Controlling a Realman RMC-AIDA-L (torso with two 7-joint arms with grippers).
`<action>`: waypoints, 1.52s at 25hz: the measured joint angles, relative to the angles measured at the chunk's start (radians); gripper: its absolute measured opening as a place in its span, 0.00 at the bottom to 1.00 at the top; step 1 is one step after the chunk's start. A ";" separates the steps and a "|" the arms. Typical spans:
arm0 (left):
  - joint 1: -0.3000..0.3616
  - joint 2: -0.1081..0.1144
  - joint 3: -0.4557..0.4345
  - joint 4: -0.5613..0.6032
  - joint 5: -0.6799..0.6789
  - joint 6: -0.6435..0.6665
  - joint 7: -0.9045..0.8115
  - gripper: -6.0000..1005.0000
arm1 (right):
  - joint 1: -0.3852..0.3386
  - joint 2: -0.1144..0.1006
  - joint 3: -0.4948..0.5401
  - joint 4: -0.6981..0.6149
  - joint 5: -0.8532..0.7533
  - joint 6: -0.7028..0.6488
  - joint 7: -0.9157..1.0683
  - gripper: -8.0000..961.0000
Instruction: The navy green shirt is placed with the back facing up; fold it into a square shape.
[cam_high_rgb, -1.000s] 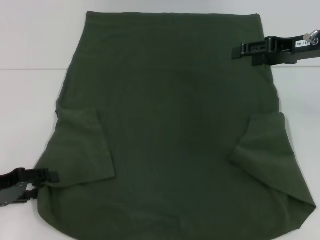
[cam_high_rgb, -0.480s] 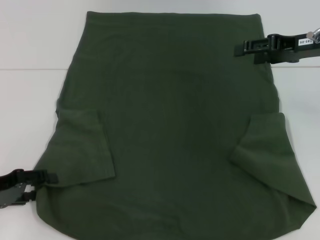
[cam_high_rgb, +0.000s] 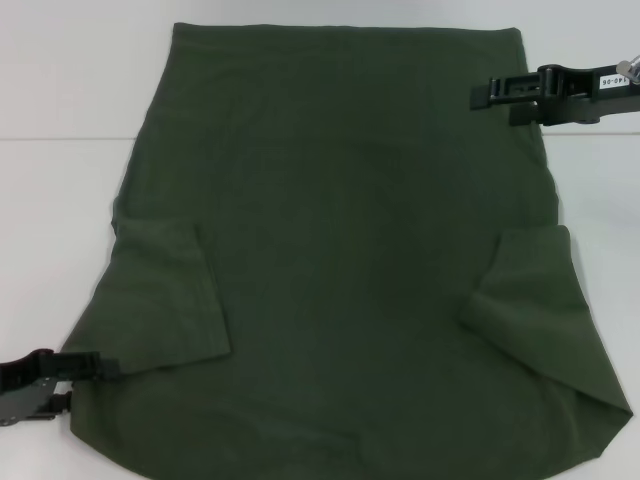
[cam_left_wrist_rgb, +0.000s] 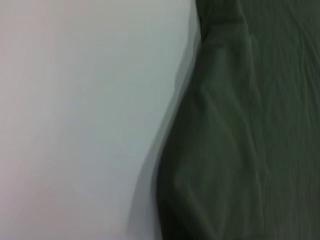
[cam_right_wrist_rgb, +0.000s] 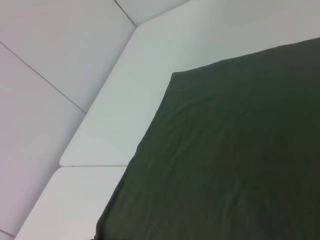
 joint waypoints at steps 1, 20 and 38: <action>0.001 -0.002 -0.002 0.005 -0.002 0.001 0.001 0.76 | 0.000 0.000 0.000 0.000 0.000 0.000 0.000 0.90; 0.012 -0.005 -0.020 0.046 -0.052 0.068 0.051 0.18 | -0.019 -0.008 -0.007 0.000 -0.007 -0.053 -0.015 0.90; -0.050 0.025 -0.037 -0.035 -0.107 -0.026 0.131 0.03 | -0.167 -0.060 -0.006 -0.127 -0.268 -0.405 0.008 0.90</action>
